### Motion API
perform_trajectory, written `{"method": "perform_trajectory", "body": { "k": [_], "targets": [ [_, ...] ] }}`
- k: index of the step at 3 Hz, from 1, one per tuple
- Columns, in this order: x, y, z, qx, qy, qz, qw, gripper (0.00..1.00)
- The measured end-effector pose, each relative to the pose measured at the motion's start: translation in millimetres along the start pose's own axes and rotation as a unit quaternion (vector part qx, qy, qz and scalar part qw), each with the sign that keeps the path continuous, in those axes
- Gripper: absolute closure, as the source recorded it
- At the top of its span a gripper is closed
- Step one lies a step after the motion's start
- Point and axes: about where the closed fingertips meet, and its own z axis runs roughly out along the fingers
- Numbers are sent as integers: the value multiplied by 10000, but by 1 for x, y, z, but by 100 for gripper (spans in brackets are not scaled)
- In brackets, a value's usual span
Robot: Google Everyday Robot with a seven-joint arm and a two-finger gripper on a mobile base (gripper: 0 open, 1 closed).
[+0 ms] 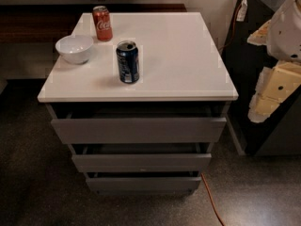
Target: Place pepsi can into top drawer
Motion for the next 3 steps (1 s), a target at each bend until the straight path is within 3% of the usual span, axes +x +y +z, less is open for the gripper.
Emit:
{"method": "perform_trajectory", "body": {
  "k": [2, 3],
  "targets": [
    [-6, 1, 9, -36, -90, -113, 9999, 0],
    [-9, 7, 28, -260, -395, -191, 9987, 0]
  ]
}}
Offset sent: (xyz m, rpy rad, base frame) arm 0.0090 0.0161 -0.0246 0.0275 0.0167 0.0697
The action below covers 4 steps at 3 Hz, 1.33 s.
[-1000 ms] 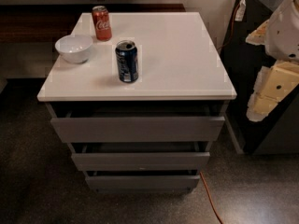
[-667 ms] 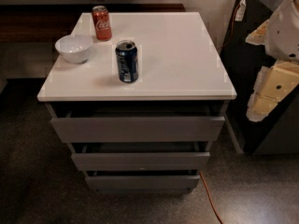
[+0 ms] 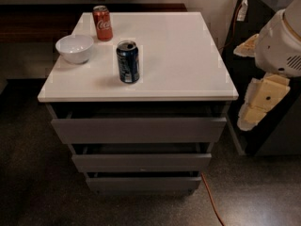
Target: Place pepsi can into top drawer
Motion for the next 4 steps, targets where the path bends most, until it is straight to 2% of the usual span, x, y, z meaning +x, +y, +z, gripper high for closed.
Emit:
{"method": "perform_trajectory", "body": {
  "k": [1, 2, 3, 4],
  "targets": [
    [-18, 24, 24, -259, -345, -568, 9975, 0],
    [-29, 43, 42, -422, -434, -1037, 9928, 0],
    [-34, 54, 68, -635, -435, -1372, 9875, 0],
    [-40, 60, 115, -661, -379, -1687, 9827, 0]
  ]
}}
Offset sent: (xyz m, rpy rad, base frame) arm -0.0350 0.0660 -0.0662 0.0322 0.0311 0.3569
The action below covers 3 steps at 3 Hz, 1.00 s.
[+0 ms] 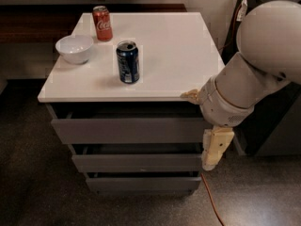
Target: Place pepsi can into top drawer
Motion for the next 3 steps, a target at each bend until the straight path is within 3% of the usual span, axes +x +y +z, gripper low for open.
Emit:
{"method": "perform_trajectory", "body": {
  "k": [2, 3],
  "targets": [
    [0, 0, 8, -34, -29, -11, 10000, 0],
    [-3, -7, 27, 14, -105, -104, 9999, 0]
  ]
}}
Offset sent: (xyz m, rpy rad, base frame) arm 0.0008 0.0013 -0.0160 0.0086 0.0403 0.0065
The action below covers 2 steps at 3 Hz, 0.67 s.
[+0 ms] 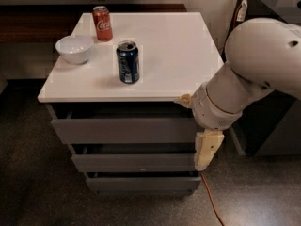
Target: Place pepsi can into top drawer
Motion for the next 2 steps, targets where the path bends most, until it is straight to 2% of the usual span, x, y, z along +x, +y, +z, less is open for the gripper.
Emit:
{"method": "perform_trajectory", "body": {
  "k": [2],
  "targets": [
    [-9, -22, 54, 134, -118, -182, 9997, 0]
  ]
}}
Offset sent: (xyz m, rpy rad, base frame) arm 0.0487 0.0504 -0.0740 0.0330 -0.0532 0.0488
